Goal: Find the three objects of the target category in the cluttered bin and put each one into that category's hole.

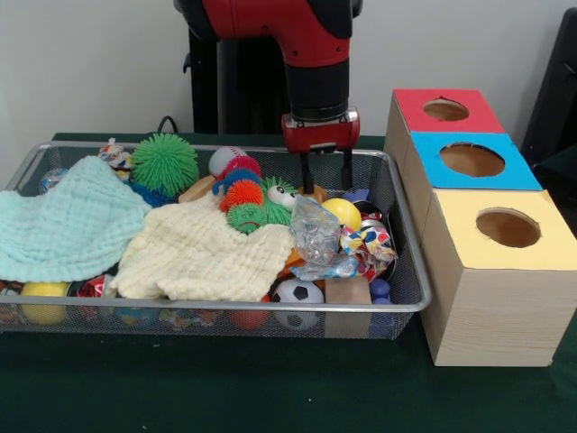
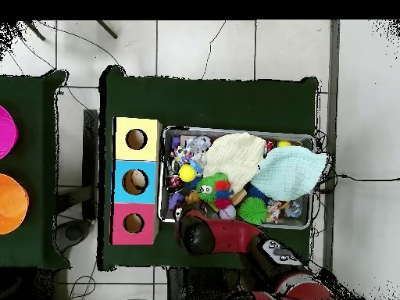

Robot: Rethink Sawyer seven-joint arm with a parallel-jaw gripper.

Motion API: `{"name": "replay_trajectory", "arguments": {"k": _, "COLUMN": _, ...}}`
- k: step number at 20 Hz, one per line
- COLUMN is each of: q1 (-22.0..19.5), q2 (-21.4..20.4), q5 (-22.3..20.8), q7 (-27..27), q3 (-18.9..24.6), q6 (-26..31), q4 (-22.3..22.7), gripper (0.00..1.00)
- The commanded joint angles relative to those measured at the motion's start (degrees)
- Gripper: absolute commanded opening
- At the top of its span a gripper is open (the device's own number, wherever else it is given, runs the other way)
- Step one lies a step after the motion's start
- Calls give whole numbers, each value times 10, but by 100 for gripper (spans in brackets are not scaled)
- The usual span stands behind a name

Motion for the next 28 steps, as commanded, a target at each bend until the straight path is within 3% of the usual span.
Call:
{"name": "replay_trajectory", "arguments": {"k": 1, "q1": -14, "q2": 32, "q5": -7, "q7": 63, "q3": 5, "q6": -13, "q4": -82, "gripper": 100}}
{"name": "replay_trajectory", "arguments": {"k": 7, "q1": -12, "q2": 19, "q5": -4, "q7": 62, "q3": 4, "q6": -3, "q4": -76, "gripper": 100}}
{"name": "replay_trajectory", "arguments": {"k": 13, "q1": -4, "q2": 49, "q5": -11, "q7": 64, "q3": -11, "q6": -33, "q4": -92, "gripper": 100}}
{"name": "replay_trajectory", "arguments": {"k": 23, "q1": 23, "q2": 54, "q5": -28, "q7": 41, "q3": -67, "q6": -24, "q4": -123, "gripper": 100}}
{"name": "replay_trajectory", "arguments": {"k": 28, "q1": 20, "q2": 63, "q5": -35, "q7": 40, "q3": -70, "q6": -22, "q4": -131, "gripper": 100}}
